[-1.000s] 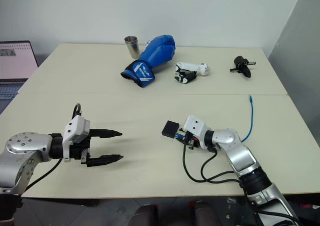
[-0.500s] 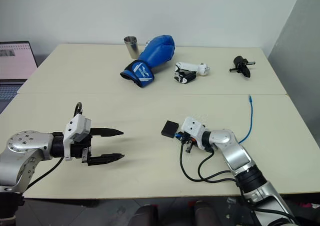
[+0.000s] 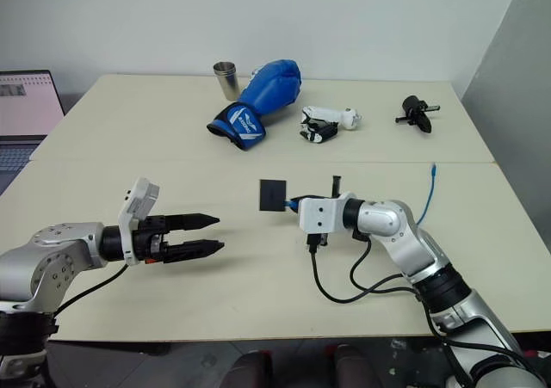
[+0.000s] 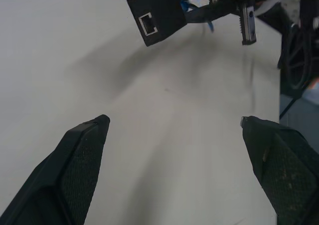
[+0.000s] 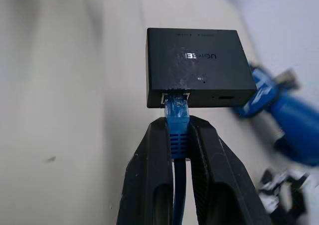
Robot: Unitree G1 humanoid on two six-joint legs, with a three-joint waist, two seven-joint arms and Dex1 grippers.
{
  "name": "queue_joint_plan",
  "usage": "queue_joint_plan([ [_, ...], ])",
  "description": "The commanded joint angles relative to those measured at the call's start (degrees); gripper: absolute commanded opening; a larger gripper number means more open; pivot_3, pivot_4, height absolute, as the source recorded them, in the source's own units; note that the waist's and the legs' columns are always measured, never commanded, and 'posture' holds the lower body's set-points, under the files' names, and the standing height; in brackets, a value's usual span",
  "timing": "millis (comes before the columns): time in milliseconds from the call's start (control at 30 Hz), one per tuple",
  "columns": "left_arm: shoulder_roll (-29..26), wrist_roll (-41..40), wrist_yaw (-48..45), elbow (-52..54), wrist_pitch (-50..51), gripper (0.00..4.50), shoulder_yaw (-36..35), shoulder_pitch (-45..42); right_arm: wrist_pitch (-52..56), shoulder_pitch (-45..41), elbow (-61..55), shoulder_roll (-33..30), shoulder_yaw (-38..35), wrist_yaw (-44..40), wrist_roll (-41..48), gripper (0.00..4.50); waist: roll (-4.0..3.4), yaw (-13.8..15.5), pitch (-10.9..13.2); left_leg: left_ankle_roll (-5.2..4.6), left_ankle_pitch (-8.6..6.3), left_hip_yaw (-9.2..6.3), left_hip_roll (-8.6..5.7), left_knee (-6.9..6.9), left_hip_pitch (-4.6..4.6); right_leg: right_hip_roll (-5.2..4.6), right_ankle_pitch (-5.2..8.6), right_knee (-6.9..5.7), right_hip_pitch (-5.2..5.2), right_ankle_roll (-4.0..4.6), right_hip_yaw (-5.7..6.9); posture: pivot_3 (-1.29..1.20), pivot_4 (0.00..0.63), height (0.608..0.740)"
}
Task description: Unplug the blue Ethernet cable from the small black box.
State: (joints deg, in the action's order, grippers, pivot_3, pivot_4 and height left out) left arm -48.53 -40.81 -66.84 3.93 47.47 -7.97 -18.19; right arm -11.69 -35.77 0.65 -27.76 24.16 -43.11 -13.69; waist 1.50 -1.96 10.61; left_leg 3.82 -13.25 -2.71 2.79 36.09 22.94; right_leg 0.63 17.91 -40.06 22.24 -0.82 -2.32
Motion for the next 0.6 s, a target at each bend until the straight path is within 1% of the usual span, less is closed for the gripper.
queue_joint_plan([
  [33,2.23,-5.56,2.68,0.31,6.43,4.50,-2.07,-3.32,-6.85,-1.55,-1.20,0.09,0.05,1.99,-2.84,0.17,0.00,0.03,0.00,0.00,0.00,0.01,-0.01,0.01,0.01,-0.01,0.00,0.00,-0.01,0.00,-0.01,0.00,0.150,0.740],
  [133,4.13,-7.51,4.34,-1.31,9.22,4.50,-2.66,-5.86,-9.16,-1.77,-1.02,0.24,0.09,2.65,-4.48,0.17,0.00,0.08,0.00,0.01,0.01,0.00,-0.02,0.04,0.01,-0.03,-0.01,-0.01,-0.01,0.01,-0.01,0.00,0.150,0.740],
  [467,7.89,-7.53,5.22,-4.53,9.01,4.50,-1.49,-9.59,-9.66,-0.58,-2.99,0.48,-0.50,2.99,-6.15,0.17,0.01,0.12,0.00,0.03,0.02,-0.04,-0.03,0.06,-0.01,-0.04,-0.01,-0.06,-0.02,0.02,-0.03,0.00,0.150,0.740],
  [500,8.47,-7.13,5.40,-4.39,8.46,4.13,-1.13,-9.78,-9.17,-0.46,-3.20,0.67,-0.65,3.02,-5.99,0.17,0.01,0.12,0.00,0.03,0.02,-0.04,-0.03,0.06,0.00,-0.04,-0.01,-0.06,-0.02,0.02,-0.03,0.00,0.150,0.740],
  [533,8.83,-6.82,5.52,-4.26,8.11,4.03,-0.87,-9.87,-8.84,-0.41,-3.32,0.81,-0.75,3.05,-5.86,0.17,0.00,0.12,0.00,0.03,0.02,-0.04,-0.03,0.06,0.00,-0.04,-0.01,-0.06,-0.03,0.02,-0.03,0.00,0.150,0.740],
  [600,9.53,-6.76,5.31,-4.19,8.14,3.55,-0.32,-10.17,-8.48,-0.57,-3.28,0.97,-0.83,2.98,-5.77,0.17,0.01,0.11,0.00,0.03,0.02,-0.04,-0.03,0.06,-0.01,-0.05,-0.01,-0.06,-0.03,0.02,-0.04,0.00,0.150,0.740],
])
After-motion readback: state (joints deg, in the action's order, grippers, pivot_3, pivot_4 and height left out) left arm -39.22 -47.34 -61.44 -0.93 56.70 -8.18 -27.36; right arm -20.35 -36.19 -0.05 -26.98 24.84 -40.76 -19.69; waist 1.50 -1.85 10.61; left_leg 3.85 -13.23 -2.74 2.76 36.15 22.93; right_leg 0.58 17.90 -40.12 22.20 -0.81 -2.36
